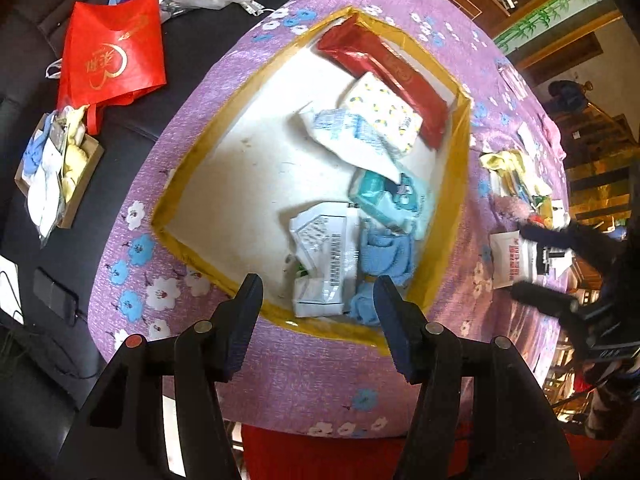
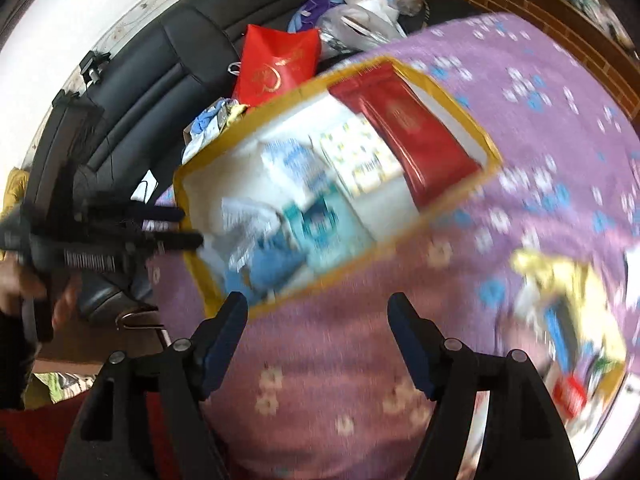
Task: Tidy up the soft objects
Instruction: 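Open both grippers over the foam box to drop the two packets, then grasp the white glove with the right gripper while the left reaches the table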
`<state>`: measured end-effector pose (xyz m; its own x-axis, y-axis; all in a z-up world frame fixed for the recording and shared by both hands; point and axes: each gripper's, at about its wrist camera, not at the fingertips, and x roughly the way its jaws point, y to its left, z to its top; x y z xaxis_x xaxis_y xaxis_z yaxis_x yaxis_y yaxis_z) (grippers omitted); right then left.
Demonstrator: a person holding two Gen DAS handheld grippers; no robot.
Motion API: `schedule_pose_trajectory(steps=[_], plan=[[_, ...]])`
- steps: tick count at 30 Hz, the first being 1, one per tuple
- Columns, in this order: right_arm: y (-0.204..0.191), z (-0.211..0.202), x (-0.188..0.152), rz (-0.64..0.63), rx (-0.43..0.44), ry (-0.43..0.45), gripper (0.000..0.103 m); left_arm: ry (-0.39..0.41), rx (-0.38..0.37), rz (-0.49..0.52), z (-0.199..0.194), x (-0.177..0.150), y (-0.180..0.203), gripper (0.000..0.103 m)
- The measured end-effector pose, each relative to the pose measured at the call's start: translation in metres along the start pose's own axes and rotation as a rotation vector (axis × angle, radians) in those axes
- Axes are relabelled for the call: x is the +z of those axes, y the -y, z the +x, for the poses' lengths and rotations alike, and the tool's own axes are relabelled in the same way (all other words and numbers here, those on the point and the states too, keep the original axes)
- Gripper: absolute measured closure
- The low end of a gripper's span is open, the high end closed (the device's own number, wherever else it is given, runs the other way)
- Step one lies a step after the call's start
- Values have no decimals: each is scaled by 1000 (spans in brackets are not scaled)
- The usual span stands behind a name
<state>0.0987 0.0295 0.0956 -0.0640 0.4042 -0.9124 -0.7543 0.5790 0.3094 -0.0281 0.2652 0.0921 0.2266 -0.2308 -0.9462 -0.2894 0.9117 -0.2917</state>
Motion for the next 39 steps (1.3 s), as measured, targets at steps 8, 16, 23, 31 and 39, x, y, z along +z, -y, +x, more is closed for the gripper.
schedule_pose_trajectory(steps=[8,16,23,31,39], plan=[[33,-12,-70,118,-14,-21,24,1,-8,74,-3,4,40,45],[66,-27,-132,288,-22,-6,24,-17,-26,176,6,9,94,45],[82,-29,-166,389,-49,-12,24,-63,-38,260,26,11,138,45],[95,-36,-196,482,-60,11,24,-185,-162,234,74,6,193,45],[103,-45,-208,515,-72,23,24,-204,-214,245,101,15,266,45]])
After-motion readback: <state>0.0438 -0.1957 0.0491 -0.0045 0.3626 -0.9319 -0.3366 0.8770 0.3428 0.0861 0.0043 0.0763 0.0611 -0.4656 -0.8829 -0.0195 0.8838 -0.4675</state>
